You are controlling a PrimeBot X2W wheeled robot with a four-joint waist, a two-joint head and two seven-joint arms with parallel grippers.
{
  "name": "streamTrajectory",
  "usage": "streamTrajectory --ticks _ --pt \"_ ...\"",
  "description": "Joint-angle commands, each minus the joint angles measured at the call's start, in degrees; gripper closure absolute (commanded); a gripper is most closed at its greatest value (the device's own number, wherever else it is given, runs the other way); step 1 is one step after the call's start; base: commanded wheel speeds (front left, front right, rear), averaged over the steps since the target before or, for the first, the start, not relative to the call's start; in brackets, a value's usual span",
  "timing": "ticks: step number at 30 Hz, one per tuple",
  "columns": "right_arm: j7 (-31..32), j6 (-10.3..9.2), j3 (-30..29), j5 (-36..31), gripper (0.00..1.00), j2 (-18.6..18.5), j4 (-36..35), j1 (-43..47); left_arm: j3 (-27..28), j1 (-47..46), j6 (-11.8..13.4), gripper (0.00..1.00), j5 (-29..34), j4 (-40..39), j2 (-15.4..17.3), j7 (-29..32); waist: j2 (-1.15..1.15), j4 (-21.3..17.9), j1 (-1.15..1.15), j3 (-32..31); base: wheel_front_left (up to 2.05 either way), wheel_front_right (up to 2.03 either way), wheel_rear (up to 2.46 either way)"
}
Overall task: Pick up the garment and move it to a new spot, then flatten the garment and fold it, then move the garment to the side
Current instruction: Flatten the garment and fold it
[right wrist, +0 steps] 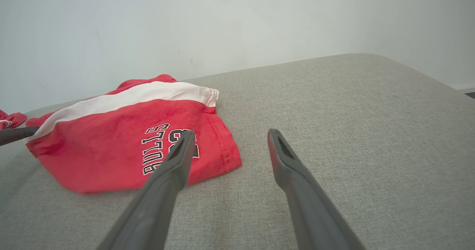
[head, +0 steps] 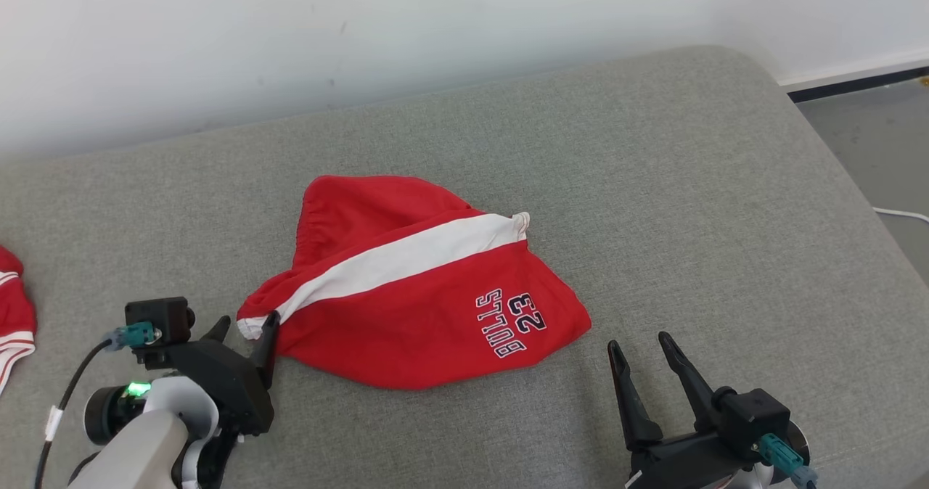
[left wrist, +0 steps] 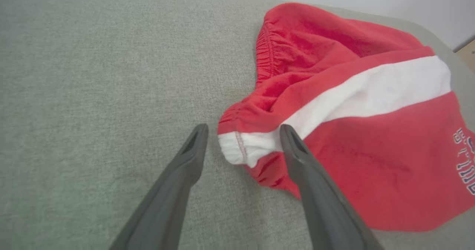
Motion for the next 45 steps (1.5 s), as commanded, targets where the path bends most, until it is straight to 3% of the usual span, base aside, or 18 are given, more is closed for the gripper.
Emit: streamTrajectory --ticks 1,5,7,16,21,22,23,29,33,36,40,45 --pt "0.0 -0.15 -0.1 0.1 0.00 0.0 -0.1 0.0 0.0 0.9 0.5 0.00 -0.1 -0.7 0.4 0.3 0.00 0.0 0.01 0.2 0.00 0.00 0.00" --pt "0.0 -0.15 0.2 0.3 0.00 0.0 0.0 -0.6 0.1 2.1 1.3 0.00 -0.6 -2.1 0.7 1.0 0.00 -0.6 0.01 0.7 0.00 0.00 0.00" --pt "0.0 -0.15 0.3 0.3 0.00 0.0 0.0 -0.9 -0.1 2.4 1.5 1.00 -0.7 -2.6 0.9 1.2 0.00 -0.9 0.01 0.8 0.00 0.00 0.00" --pt "0.0 -0.15 -0.9 -0.1 0.00 0.0 0.0 0.1 0.6 6.0 2.3 1.00 0.4 -5.6 2.3 -4.0 0.00 -0.5 0.01 0.4 0.00 0.00 0.00" --pt "0.0 -0.15 -0.9 0.0 0.00 0.0 -0.1 0.4 0.6 9.7 4.3 1.00 1.3 -8.5 3.3 -6.8 0.00 0.4 0.01 -0.4 0.00 0.00 0.00" --pt "0.0 -0.15 -1.0 0.1 0.00 0.0 0.0 0.5 0.7 10.4 4.8 0.95 1.3 -9.1 3.3 -7.4 0.00 0.6 0.01 -0.5 0.00 0.00 0.00" --pt "0.0 -0.15 -0.9 0.1 0.00 0.0 0.1 0.6 0.9 10.9 5.2 0.00 1.5 -9.9 3.3 -7.9 0.00 0.8 0.01 -0.7 0.00 0.00 0.00" --pt "0.0 -0.15 -0.9 0.4 0.00 0.0 0.3 0.7 4.0 14.5 6.7 0.00 3.7 -14.7 2.7 -10.9 0.00 1.6 0.01 -1.6 0.00 0.00 0.00" --pt "0.0 -0.15 -2.2 -0.1 0.00 -0.1 0.2 0.8 9.9 17.4 7.4 0.00 7.4 -19.8 1.6 -11.1 0.00 2.0 0.01 -2.2 0.00 0.00 0.00" --pt "0.0 -0.15 -3.7 -1.1 0.00 -0.1 0.0 1.0 16.9 23.3 7.7 0.00 13.4 -26.1 -1.1 -11.0 0.00 2.7 0.01 -3.0 0.00 0.00 0.00" --pt "0.0 -0.15 -6.1 -2.8 0.00 -0.1 -0.2 1.3 25.5 30.3 6.2 0.00 21.0 -32.9 -5.8 -11.1 0.00 4.2 0.01 -4.6 0.00 0.00 0.00" --pt "0.0 -0.15 -8.2 -5.4 0.00 0.0 -0.2 0.3 33.0 36.8 2.0 0.00 28.3 -36.7 -11.1 -11.1 0.00 6.2 0.01 -6.1 0.00 0.00 0.00"
